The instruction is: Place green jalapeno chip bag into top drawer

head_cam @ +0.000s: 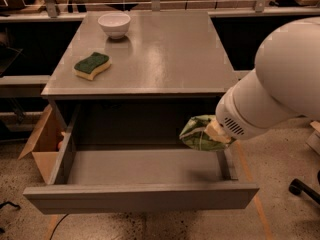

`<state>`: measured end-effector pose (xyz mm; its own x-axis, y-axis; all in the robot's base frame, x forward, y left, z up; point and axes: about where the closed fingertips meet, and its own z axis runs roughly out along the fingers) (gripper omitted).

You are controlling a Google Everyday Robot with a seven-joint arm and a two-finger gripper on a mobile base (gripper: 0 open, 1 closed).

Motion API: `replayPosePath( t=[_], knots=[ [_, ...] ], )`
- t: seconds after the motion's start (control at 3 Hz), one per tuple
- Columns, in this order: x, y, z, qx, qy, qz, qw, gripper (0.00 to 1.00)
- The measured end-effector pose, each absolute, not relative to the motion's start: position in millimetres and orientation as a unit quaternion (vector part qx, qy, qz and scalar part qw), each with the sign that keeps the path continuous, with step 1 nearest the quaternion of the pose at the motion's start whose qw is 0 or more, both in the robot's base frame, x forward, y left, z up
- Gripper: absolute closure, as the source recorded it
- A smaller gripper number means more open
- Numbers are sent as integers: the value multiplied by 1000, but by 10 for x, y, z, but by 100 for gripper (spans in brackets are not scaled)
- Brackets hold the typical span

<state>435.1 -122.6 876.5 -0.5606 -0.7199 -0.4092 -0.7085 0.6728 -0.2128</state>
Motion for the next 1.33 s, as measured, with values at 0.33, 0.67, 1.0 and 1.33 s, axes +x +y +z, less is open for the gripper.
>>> replayPosePath(
  t=[0.33,0.67,1.0,1.33],
  knots=[
    [4435,-1023,8456,-420,881,-14,219,100],
    [4642,-804,8169,-413,886,-15,213,100],
    [4869,-572,8003,-406,886,-12,223,100],
    [5092,-357,7874,-401,886,-1,234,100]
  ],
)
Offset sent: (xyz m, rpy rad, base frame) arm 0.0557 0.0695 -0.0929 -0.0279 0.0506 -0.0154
